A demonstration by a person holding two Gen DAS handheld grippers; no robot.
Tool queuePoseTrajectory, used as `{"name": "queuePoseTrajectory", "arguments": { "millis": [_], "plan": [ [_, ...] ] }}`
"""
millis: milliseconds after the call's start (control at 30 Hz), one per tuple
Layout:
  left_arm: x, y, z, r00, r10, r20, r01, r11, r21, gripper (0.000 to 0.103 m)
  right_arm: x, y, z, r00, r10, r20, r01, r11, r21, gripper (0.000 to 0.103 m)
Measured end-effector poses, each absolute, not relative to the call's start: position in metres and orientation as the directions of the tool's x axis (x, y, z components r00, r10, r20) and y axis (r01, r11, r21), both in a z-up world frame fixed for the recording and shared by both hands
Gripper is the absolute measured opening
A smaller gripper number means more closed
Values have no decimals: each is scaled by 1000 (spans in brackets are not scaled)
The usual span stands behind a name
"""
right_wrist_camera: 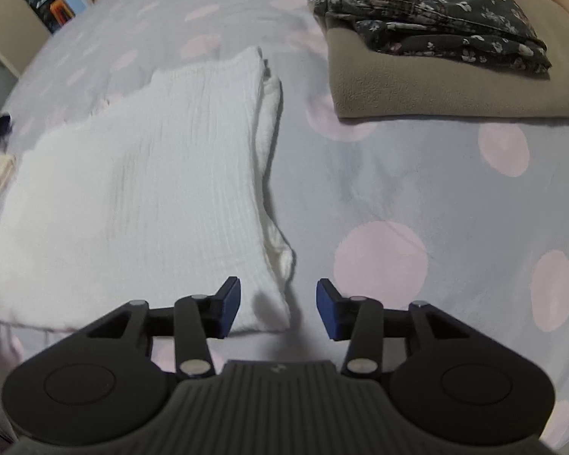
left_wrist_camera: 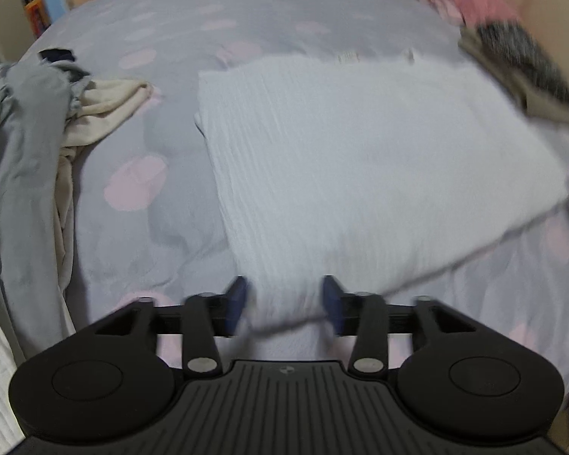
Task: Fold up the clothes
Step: 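Move both grippers back to the folded garment's edge, then grasp the folded garment's edge with the left and right grippers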
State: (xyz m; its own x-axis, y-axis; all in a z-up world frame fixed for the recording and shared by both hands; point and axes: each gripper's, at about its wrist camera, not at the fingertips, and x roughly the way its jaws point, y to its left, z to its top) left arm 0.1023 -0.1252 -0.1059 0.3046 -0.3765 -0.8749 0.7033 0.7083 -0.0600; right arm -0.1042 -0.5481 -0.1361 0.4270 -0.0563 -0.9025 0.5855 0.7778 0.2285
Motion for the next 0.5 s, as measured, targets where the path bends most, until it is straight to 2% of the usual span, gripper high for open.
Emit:
{"name": "queuePoseTrajectory", "arguments": {
  "millis": [300, 500],
  "plan": [
    [127, -124, -142, 206, -353, -913, 558, 808, -186, 50, -89, -543, -157, 363, -14, -932, 588, 780, 217, 52],
    [123, -138, -153, 216, -316, -924, 580, 803, -140, 54, -75, -538, -177, 311, -8, -950, 572, 800, 181, 50]
  ]
}}
